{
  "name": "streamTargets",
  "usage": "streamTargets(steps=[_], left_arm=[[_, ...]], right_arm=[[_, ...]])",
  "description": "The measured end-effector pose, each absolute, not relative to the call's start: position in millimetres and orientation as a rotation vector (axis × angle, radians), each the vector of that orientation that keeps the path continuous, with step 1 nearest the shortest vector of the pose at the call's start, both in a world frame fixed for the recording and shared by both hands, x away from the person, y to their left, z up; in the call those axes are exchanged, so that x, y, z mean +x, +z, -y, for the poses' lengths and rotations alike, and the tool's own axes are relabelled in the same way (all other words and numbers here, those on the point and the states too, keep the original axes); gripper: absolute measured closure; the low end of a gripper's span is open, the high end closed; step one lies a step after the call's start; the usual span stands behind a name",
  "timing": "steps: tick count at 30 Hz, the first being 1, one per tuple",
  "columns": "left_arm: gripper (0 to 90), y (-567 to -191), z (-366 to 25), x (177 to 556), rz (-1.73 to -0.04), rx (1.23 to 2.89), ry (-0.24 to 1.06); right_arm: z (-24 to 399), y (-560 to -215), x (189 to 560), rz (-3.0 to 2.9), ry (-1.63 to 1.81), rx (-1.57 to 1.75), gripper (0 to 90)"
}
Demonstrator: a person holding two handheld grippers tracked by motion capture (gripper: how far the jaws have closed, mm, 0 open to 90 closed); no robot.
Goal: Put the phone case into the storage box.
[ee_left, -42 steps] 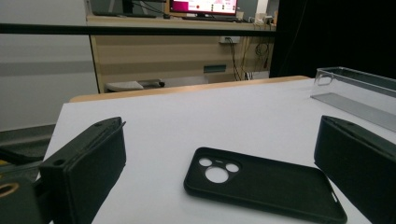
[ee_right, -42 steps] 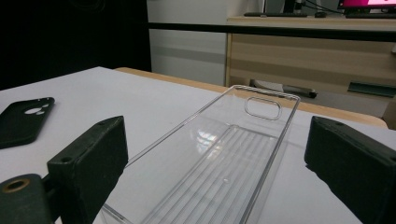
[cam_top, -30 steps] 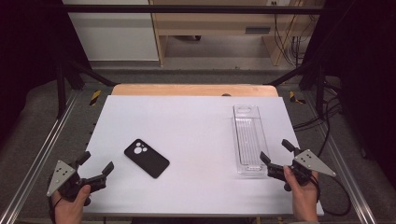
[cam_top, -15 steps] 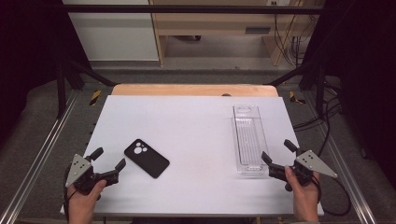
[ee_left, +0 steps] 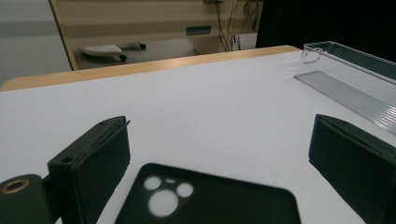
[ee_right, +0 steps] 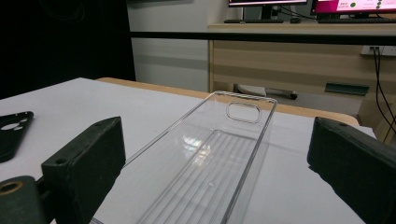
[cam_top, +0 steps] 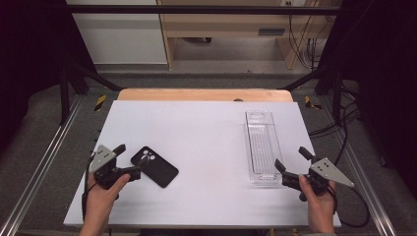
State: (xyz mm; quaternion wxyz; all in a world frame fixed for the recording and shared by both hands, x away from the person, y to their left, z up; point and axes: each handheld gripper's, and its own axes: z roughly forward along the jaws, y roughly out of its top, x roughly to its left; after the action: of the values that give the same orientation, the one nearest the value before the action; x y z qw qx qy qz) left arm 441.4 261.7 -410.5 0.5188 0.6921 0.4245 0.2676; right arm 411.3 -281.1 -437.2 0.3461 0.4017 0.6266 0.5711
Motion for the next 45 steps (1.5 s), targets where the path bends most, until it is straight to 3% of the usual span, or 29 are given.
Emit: streamTargets(steps=[9,10,11,16,17,20,21,26,31,45], left_arm=[[12.9,-420,-230,449,-0.973,1.734,0.607],[23.0,-423,-228,447,-0.958,1.760,0.604],[23.0,-425,-227,446,-0.959,1.783,0.591],[46.9,-434,-225,447,-0.980,1.830,0.531],[46.9,-436,-226,446,-0.979,1.840,0.525],[61.5,-442,-228,442,-0.984,1.864,0.503],[70.1,-443,-229,441,-0.992,1.872,0.491],[83.5,-446,-228,445,-0.985,1.932,0.453],[90.0,-449,-225,448,-0.982,1.983,0.427],[90.0,-457,-213,450,-0.977,2.077,0.413]], right_arm=[[287,-439,408,-1.608,1.489,1.056,4.8],[286,-438,409,-1.608,1.492,1.060,4.8],[286,-438,409,-1.608,1.492,1.060,4.8],[283,-437,409,-1.607,1.483,1.051,4.8],[283,-437,409,-1.607,1.483,1.051,4.8],[281,-436,410,-1.605,1.483,1.055,4.8],[280,-436,411,-1.609,1.493,1.058,4.6],[279,-436,410,-1.630,1.470,1.037,4.4],[280,-437,410,-1.631,1.456,1.035,4.5],[274,-439,410,-1.644,1.423,0.964,4.3]])
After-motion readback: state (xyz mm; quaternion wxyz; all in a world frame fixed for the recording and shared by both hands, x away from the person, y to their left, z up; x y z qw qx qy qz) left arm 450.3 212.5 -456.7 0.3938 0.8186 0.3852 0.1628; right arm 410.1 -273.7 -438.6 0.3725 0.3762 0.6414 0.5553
